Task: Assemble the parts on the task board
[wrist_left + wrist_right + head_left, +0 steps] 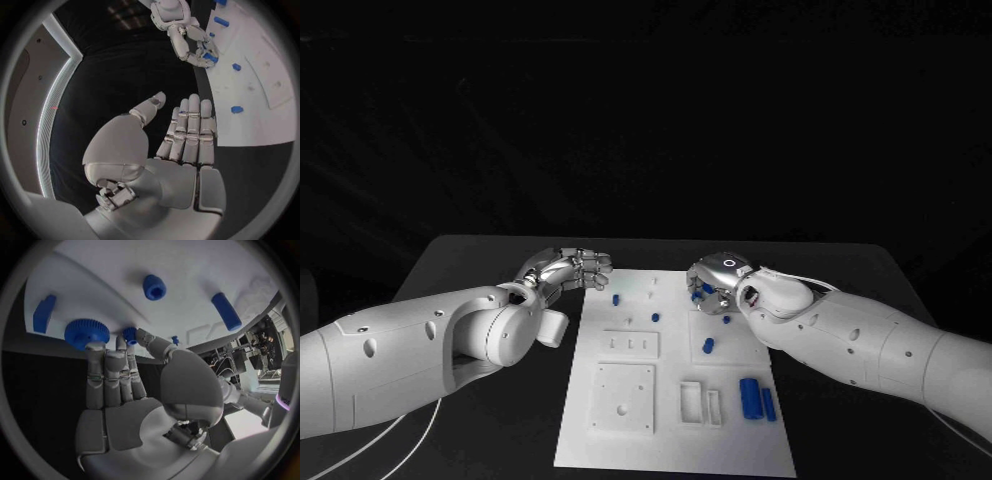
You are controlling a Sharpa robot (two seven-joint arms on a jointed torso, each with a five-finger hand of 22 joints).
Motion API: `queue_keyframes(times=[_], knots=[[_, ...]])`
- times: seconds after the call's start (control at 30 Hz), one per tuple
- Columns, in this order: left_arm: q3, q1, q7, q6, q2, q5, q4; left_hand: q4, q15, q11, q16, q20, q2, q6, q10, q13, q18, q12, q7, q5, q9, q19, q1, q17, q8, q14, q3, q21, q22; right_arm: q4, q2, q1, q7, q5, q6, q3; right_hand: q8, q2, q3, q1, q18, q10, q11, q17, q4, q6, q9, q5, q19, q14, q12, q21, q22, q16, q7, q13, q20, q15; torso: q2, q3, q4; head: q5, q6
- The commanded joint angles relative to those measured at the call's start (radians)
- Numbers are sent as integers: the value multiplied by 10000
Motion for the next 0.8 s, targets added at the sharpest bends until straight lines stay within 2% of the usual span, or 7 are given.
queue_keyframes(times=[0.03,0.23,0.43,0.5,0.8], knots=[[11,12,61,131,18,43,16,51,-39,14,24,-43,-35,-34,-87,-4,139,-59,69,-43,-9,3,-83,12,-49,20,17,39,228,114,-25,-10,-348,-380,-662,-2,51,160,3,100,636,298,-51,-23,-72,117,31,27,126,-184,62,68,237,41,-14,496,-196,-262,14,3,-10,3,31],[11,12,59,111,7,43,32,49,-40,13,24,-44,-35,-34,-88,-3,140,-59,70,-44,-11,1,-79,15,-47,20,23,42,228,511,-161,5,-684,-607,-1351,4,61,144,29,114,636,317,-77,-46,-94,171,92,27,130,-172,94,156,229,65,-36,658,-219,-287,18,6,-17,18,89],[11,12,72,101,48,43,15,47,-41,14,23,-44,-36,-35,-91,-3,141,-61,70,-44,-13,0,-77,17,-46,20,27,45,228,751,-123,138,-1028,-846,-1847,19,66,105,48,135,636,325,-94,-59,-88,221,137,26,146,-160,110,222,224,93,-56,777,-241,-304,28,-2,-5,6,113],[11,12,77,91,54,43,17,47,-41,15,23,-45,-35,-35,-93,-3,142,-62,70,-44,-13,0,-76,17,-46,20,28,46,228,762,-59,165,-1127,-932,-1952,21,67,96,48,137,636,326,-96,-61,-86,231,144,26,148,-158,111,232,223,98,-59,795,-244,-305,45,0,-6,17,157],[11,12,88,50,114,43,-40,43,-43,17,25,-46,-32,-32,-100,-4,144,-65,67,-43,-15,0,-70,22,-41,23,38,54,228,430,504,195,-1141,-1047,-2123,43,62,68,57,149,636,315,-99,-70,-68,250,162,27,160,-156,106,266,220,110,-67,851,-257,-309,61,9,26,24,209]])
